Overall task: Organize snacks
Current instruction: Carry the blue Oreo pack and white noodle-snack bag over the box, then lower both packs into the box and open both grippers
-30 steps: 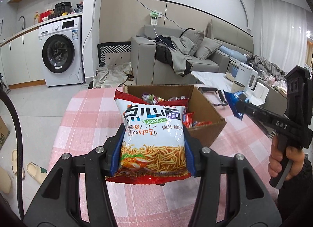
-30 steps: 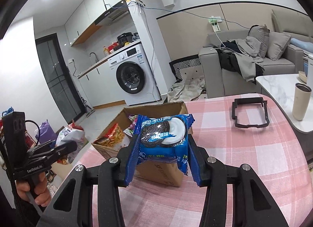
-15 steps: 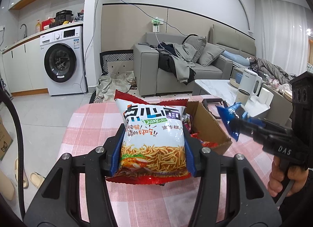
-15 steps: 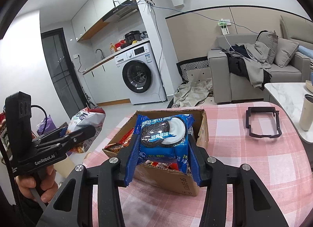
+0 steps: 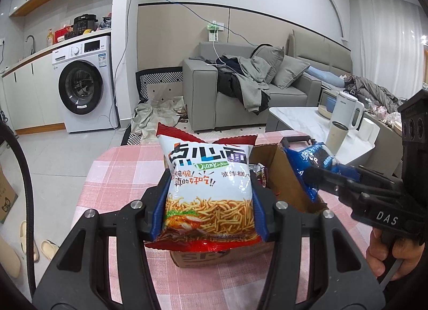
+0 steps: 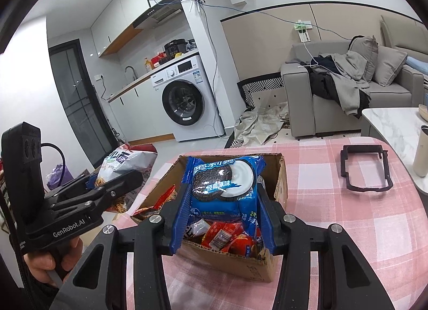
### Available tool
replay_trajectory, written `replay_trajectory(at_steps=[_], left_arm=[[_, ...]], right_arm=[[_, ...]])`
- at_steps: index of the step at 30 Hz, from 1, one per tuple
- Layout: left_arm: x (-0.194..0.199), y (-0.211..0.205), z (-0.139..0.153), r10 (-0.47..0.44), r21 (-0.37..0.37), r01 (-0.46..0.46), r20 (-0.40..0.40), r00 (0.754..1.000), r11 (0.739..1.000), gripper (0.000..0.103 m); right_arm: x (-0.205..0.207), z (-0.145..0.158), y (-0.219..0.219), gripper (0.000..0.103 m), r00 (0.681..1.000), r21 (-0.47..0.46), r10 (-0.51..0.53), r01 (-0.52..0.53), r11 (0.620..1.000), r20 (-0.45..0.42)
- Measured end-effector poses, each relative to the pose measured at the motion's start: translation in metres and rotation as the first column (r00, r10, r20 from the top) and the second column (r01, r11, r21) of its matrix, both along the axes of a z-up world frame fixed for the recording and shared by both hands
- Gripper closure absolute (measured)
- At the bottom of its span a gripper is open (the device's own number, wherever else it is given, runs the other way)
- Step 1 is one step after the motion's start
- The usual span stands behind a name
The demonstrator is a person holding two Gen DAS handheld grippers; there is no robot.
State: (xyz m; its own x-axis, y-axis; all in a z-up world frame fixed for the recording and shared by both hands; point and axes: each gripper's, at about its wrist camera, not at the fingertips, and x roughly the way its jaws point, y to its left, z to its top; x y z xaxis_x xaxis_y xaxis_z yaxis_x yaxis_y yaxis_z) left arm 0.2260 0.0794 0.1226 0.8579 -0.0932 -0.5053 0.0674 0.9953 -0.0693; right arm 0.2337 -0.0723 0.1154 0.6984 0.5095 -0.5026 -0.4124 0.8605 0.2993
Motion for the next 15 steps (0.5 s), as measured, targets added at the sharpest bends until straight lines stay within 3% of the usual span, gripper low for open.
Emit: replay_trajectory(at_steps=[15], left_arm=[[0.074, -0.006, -0.035, 0.007, 0.031, -0.005, -0.047, 0.999, 1.000, 0.054]], right_arm=[[0.031, -0.025, 0.020, 0.056, 0.999, -0.065, 0.008, -0.010, 0.998, -0.038]])
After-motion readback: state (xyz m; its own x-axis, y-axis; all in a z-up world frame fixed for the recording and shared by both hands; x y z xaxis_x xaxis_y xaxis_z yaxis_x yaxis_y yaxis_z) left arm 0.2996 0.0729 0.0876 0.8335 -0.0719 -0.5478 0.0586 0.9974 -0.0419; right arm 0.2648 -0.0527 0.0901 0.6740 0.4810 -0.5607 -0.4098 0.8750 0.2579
